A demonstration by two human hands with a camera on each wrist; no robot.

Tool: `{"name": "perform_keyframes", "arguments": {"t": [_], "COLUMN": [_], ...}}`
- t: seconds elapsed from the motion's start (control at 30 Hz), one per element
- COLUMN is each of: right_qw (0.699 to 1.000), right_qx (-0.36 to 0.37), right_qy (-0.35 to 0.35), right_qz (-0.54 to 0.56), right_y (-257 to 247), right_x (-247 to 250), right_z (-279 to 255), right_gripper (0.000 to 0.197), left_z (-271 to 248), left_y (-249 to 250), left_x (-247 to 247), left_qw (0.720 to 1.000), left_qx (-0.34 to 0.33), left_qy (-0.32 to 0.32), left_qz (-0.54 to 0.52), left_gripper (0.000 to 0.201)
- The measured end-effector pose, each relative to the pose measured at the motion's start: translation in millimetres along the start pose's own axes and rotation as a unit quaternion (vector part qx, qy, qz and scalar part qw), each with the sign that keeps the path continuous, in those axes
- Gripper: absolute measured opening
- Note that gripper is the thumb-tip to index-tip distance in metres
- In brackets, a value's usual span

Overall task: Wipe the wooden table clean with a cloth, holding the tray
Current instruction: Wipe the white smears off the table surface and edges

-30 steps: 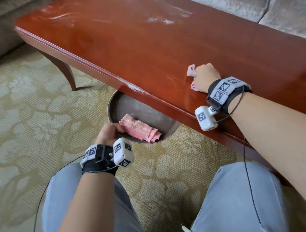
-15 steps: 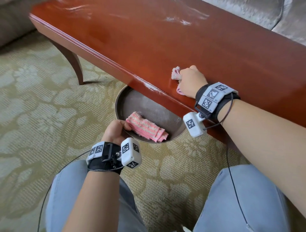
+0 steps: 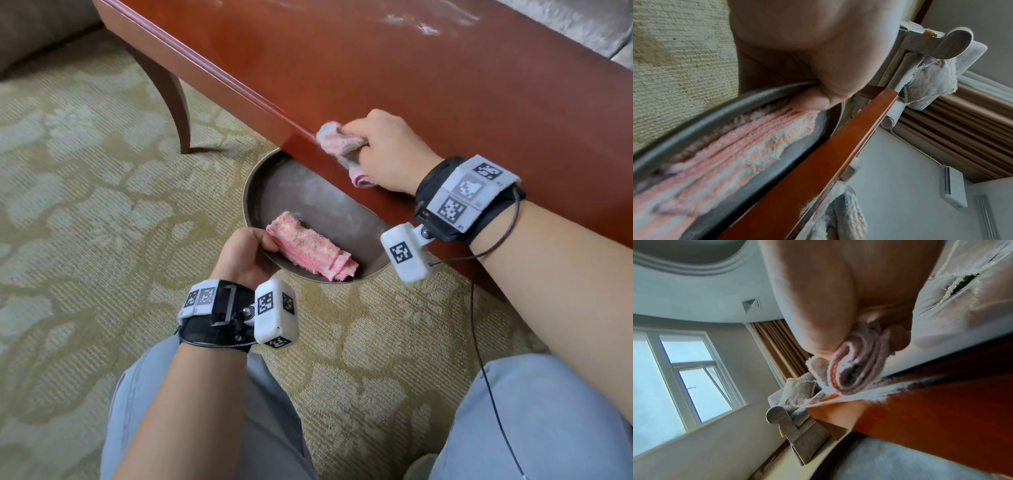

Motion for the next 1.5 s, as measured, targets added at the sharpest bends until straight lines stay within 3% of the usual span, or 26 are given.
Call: {"name": "perform_keyframes", "arguments": {"t": [0.07,0.13,0.27,0.5,0.8,0.93,1.23,1.5], "right_qw": [0.998,0.997,0.999,0.993,0.963,0.962,0.971,0.979], "right_qx": [0.001,-0.005,0.002,0.023,0.019,0.017,-0.013,-0.041], "right_qy": [0.048,0.071,0.048,-0.025,-0.034,-0.037,-0.032,-0.028], "right_qz": [0.027,0.023,-0.009,-0.113,-0.268,-0.269,-0.237,-0.2], "right_y": [-2.1,-3.4,-16.0,-62.7,-82.2,-81.9,-65.5,-46.3], "right_x": [10.3,16.4,10.8,-9.8,-23.7,-29.2,-29.1,-22.7], "right_z": [5.6,12.5,32.3,57.9,66.0,66.3,42.5,12.7], "right_gripper": [0.037,0.03,0.023,0.038,0.031,0.039,0.037,0.023], "left_z": [0.5,-1.7,-2.6,-2.9,2.1,1.4,-1.1,-3.9], "left_y": [3.6,5.9,6.9,3.9,0.3,-1.3,-4.2,-10.9], "left_x": [2.7,2.8,9.2,16.7,22.0,22.0,19.7,12.0], "left_qw": [1.0,1.0,0.999,0.998,0.998,0.998,0.998,0.998], "left_qx": [-0.013,-0.019,-0.023,-0.03,-0.037,-0.036,-0.033,-0.025], "left_qy": [0.004,-0.001,0.007,0.024,0.034,0.033,0.032,0.026], "left_qz": [-0.001,-0.004,-0.028,-0.045,-0.039,-0.041,-0.045,-0.053], "left_gripper": [0.052,0.04,0.034,0.031,0.028,0.027,0.031,0.03]}}
Point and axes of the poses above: each hand's wrist, its own z-axis towards the middle knuckle, its own x-axis out of the back of the hand, y = z × x, the point moved 6 cm from there along z, towards the middle knuckle
